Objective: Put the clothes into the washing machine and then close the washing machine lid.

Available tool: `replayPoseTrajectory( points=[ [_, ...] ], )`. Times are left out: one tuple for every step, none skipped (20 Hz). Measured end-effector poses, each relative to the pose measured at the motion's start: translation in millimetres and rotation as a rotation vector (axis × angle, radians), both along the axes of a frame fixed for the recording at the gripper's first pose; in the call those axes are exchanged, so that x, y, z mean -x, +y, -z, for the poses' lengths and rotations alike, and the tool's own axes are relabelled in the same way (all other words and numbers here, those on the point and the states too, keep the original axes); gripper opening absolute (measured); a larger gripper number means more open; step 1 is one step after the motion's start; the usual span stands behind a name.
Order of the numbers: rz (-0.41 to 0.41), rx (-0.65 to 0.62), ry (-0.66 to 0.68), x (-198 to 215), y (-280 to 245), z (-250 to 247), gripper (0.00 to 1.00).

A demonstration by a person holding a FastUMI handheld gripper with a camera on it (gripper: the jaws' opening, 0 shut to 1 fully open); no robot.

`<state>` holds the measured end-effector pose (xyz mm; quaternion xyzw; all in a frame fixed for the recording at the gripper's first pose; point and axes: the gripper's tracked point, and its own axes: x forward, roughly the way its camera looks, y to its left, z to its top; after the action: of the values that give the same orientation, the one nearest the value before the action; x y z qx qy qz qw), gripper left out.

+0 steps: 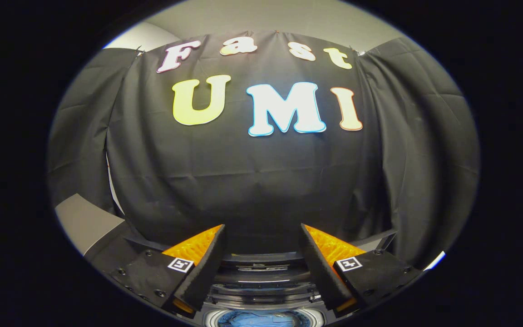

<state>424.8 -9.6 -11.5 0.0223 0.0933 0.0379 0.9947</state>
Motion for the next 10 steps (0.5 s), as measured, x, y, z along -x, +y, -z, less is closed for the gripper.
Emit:
replayPoseTrajectory(
  points=[
    [-0.002,-0.004,0.003,-1,1,0,0.98],
    [-0.005,-0.004,-0.008,1,1,-1,0.98],
    [-0.007,-0.002,-0.01,2,1,-1,0.98],
    [-0.008,-0.002,-0.017,4,1,-1,0.98],
    [-0.009,-0.002,-0.019,6,0,-1,0.98],
    [-0.008,-0.003,-0.024,7,0,0,0.98],
    [-0.008,-0.002,-0.027,9,0,0,0.98],
    [-0.007,-0.002,-0.03,8,0,1,0.98],
    [-0.008,0.0,-0.034,9,0,2,0.98],
    [-0.008,0.001,-0.038,9,0,3,0.98]
  ],
)
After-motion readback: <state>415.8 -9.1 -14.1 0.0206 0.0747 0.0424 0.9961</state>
